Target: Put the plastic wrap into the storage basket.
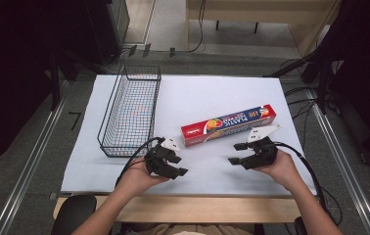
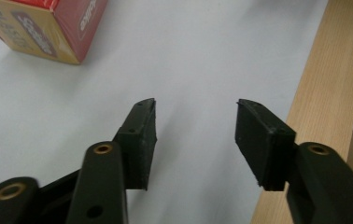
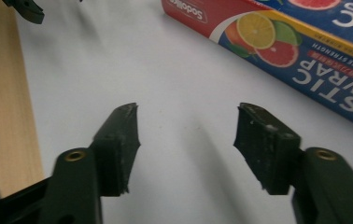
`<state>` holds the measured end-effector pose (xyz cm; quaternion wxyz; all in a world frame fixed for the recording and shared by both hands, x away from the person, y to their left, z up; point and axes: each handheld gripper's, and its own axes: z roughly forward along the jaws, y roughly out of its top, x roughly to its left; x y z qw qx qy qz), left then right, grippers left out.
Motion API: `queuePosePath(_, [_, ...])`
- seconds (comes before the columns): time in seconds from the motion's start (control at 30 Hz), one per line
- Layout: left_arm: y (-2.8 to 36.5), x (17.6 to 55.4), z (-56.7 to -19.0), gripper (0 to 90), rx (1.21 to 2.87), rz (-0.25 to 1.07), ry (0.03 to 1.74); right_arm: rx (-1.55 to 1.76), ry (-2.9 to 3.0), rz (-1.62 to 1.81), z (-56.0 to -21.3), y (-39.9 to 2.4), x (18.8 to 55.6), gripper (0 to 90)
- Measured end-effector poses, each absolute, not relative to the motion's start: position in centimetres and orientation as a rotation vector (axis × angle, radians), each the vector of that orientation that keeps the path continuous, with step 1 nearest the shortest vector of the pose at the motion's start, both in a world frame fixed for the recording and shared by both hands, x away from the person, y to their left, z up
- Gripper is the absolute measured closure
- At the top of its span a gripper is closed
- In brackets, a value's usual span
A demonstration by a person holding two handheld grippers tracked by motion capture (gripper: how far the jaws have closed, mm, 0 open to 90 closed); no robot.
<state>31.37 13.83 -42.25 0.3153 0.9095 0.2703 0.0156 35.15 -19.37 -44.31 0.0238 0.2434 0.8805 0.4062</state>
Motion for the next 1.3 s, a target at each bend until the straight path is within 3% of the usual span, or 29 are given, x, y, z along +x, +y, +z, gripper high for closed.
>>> queuePosePath(0.33, [14.62,31.61,-41.86,37.0,2.354,0.054,0.733,0.755,2.750,1.240,-44.42,-19.38,35.16,42.9])
queuePosePath(0.77, [14.49,31.68,-41.88,36.4,2.357,0.056,0.720,0.783,2.740,1.239,-44.62,-19.78,35.08,39.6])
queuePosePath(1.3, [14.21,31.85,-41.96,36.3,2.366,0.050,0.712,0.764,2.738,1.226,-44.61,-20.05,34.72,41.8])
